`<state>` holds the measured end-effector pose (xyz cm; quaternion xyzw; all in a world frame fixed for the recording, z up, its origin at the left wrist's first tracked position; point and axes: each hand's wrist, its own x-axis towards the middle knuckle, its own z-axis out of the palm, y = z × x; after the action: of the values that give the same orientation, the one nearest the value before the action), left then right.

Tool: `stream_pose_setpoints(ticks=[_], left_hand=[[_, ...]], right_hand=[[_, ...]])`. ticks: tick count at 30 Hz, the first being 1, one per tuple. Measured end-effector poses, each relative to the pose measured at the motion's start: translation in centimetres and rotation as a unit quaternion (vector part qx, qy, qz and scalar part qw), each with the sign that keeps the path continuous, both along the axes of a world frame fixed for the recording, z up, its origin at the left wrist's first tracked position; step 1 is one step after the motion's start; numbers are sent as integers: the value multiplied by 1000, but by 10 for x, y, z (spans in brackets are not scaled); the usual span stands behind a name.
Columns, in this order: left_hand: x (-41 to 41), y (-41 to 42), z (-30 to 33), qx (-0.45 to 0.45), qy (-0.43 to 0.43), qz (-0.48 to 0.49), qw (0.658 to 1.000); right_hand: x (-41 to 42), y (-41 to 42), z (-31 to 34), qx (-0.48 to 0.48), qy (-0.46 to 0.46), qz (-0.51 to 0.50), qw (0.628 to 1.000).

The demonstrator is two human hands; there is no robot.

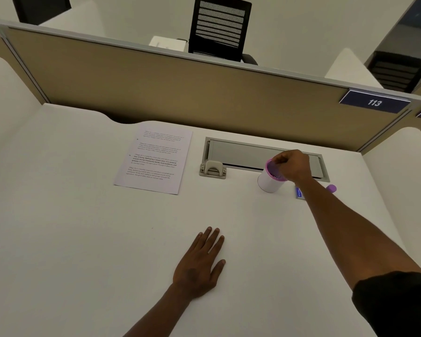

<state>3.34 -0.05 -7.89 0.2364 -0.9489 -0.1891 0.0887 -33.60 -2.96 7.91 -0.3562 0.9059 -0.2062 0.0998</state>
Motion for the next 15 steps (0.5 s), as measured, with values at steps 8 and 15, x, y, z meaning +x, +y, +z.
stream_pose_setpoints(ticks=[8, 15], left_hand=[[1, 3, -5, -24, 24, -8, 999], [3, 4, -2, -46, 53, -4, 998]], right_hand=[[5, 4, 3, -195, -194, -144, 951], [8, 11, 12, -256, -312, -195, 894]])
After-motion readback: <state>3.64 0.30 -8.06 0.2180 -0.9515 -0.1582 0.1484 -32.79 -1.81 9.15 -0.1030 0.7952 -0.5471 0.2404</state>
